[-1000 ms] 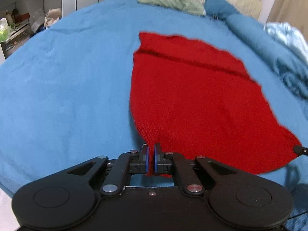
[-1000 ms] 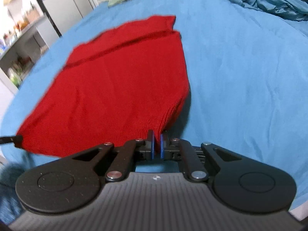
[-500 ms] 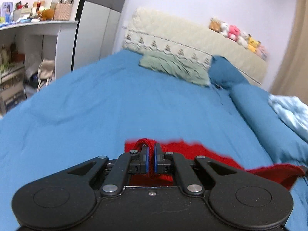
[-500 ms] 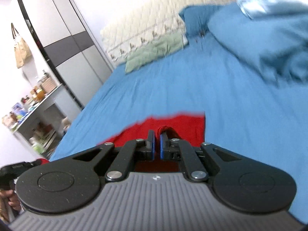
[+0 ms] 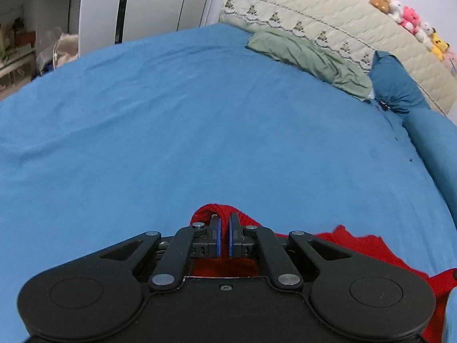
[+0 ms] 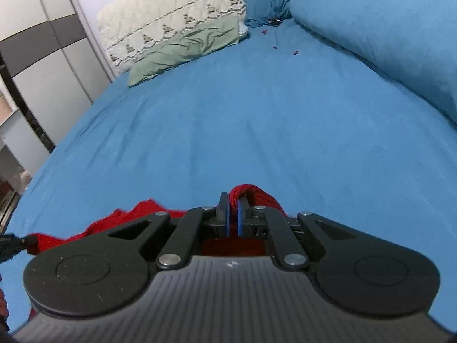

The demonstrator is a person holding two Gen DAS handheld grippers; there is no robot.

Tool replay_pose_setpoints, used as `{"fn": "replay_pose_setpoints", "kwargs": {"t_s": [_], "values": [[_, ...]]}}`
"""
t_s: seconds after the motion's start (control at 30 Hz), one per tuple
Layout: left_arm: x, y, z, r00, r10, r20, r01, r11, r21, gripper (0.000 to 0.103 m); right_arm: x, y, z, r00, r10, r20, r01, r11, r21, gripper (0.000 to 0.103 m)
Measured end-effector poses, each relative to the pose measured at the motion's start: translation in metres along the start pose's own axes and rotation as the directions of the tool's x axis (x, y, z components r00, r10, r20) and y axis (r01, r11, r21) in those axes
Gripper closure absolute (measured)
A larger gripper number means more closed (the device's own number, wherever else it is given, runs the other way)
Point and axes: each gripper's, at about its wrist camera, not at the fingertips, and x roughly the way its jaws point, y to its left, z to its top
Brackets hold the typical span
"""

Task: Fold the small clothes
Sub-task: 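Grasp the sweater hem with both tools and lift it toward the collar, then lay the lifted hem over the collar and open both tools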

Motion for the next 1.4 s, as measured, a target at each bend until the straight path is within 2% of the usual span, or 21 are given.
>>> {"fn": "replay_pose_setpoints", "kwargs": {"t_s": [0.07, 0.1, 0.13, 0.17, 0.2, 0.23, 0.27, 0.33, 0.37, 0.5, 0.63, 0.7, 0.73, 0.8, 0.9, 1.0, 1.07, 1.17, 1.23, 1.3, 1.4], "values": [[0.004, 0.002, 0.007, 1.000, -0.013, -0.019, 0.013, 1.000, -0.024, 0.088, 0.009, -0.003, 0.005, 1.000, 0.005, 0.009, -0.006, 0.999, 0.031, 0.079], [0.003, 0.005, 0.011, 1.000, -0.007, -0.029, 0.006, 0.999, -0.039, 0.067, 0.010, -0.003, 0.006, 1.000, 0.001, 0.004, -0.001, 0.999, 0.044, 0.075], [-0.002, 0.008, 0.011, 1.000, -0.004, -0.022, 0.003, 0.999, -0.048, 0.045, 0.012, -0.002, 0.008, 1.000, -0.009, -0.002, 0.009, 0.999, 0.048, 0.056], [-0.014, 0.008, 0.010, 1.000, -0.004, 0.005, 0.004, 0.999, -0.046, 0.037, 0.007, -0.001, 0.008, 1.000, -0.010, 0.007, 0.009, 0.999, 0.037, 0.030], [-0.026, 0.008, 0.008, 0.999, -0.005, 0.040, 0.006, 1.000, -0.028, 0.030, -0.002, 0.000, 0.007, 0.999, 0.005, 0.041, -0.006, 1.000, 0.018, 0.018], [-0.040, 0.007, 0.004, 0.997, -0.009, 0.073, 0.008, 1.000, 0.013, 0.029, -0.009, 0.000, 0.006, 0.996, 0.026, 0.080, -0.025, 1.000, -0.007, 0.004], [-0.053, 0.004, -0.002, 0.996, -0.015, 0.092, 0.009, 0.998, 0.062, 0.028, -0.018, 0.003, 0.000, 0.993, 0.044, 0.110, -0.040, 0.999, -0.037, 0.003], [-0.072, 0.000, -0.021, 0.996, -0.024, 0.089, 0.008, 0.985, 0.174, 0.003, -0.034, 0.008, -0.016, 0.989, 0.108, 0.105, -0.097, 0.989, -0.110, 0.003], [-0.077, -0.003, -0.033, 0.997, -0.031, 0.064, 0.017, 0.976, 0.215, 0.000, -0.039, 0.010, -0.026, 0.988, 0.127, 0.087, -0.115, 0.984, -0.136, 0.001], [-0.075, -0.003, -0.082, 0.997, -0.070, -0.046, 0.080, 0.953, 0.292, 0.000, -0.050, 0.015, -0.074, 0.991, 0.137, -0.004, -0.135, 0.975, -0.178, 0.000], [-0.050, -0.002, -0.117, 0.988, 0.033, -0.149, 0.028, 0.922, 0.386, 0.000, -0.043, 0.013, -0.107, 0.993, 0.090, -0.077, -0.102, 0.979, -0.174, 0.000], [-0.052, -0.001, -0.118, 0.988, 0.015, -0.151, 0.042, 0.928, 0.370, 0.000, -0.032, 0.000, -0.113, 0.992, -0.002, -0.126, -0.016, 0.990, -0.142, 0.000], [-0.051, 0.001, -0.114, 0.985, 0.016, -0.173, 0.045, 0.939, 0.342, 0.000, -0.032, -0.005, -0.114, 0.994, -0.020, -0.110, 0.007, 0.993, -0.120, 0.000], [-0.050, 0.001, -0.107, 0.976, 0.031, -0.215, 0.041, 0.945, 0.325, 0.000, -0.038, -0.008, -0.118, 0.996, -0.004, -0.085, -0.003, 0.997, -0.072, 0.000], [-0.048, -0.001, -0.104, 0.964, 0.056, -0.258, 0.037, 0.940, 0.340, 0.000, -0.038, 0.001, -0.119, 0.995, -0.040, -0.090, 0.033, 0.996, -0.079, 0.000], [-0.048, -0.010, -0.098, 0.958, 0.070, -0.280, 0.040, 0.929, 0.368, 0.000, -0.043, 0.013, -0.113, 0.991, -0.075, -0.113, 0.061, 0.991, -0.123, 0.000], [-0.051, -0.016, -0.092, 0.955, 0.091, -0.282, 0.028, 0.920, 0.392, 0.000, -0.054, 0.017, -0.104, 0.995, -0.064, -0.071, 0.056, 0.993, -0.104, 0.000], [-0.083, -0.028, -0.092, 0.980, 0.115, -0.165, -0.030, 0.894, 0.448, 0.000, -0.087, 0.008, -0.091, 0.999, -0.041, -0.012, 0.040, 0.996, -0.083, 0.000], [-0.100, -0.044, -0.098, 0.984, 0.129, -0.124, -0.050, 0.863, 0.503, 0.000, -0.107, 0.001, -0.084, 0.998, -0.059, 0.014, 0.060, 0.992, -0.113, 0.000], [-0.105, -0.064, -0.106, 0.981, 0.105, -0.161, -0.004, 0.848, 0.529, 0.000, -0.120, -0.008, -0.081, 0.997, -0.071, 0.014, 0.073, 0.984, -0.163, 0.000], [-0.109, -0.088, -0.117, 0.981, 0.030, -0.193, 0.072, 0.862, 0.502, 0.000, -0.122, -0.026, -0.087, 0.995, -0.104, -0.015, 0.099, 0.978, -0.182, 0.000]]}}
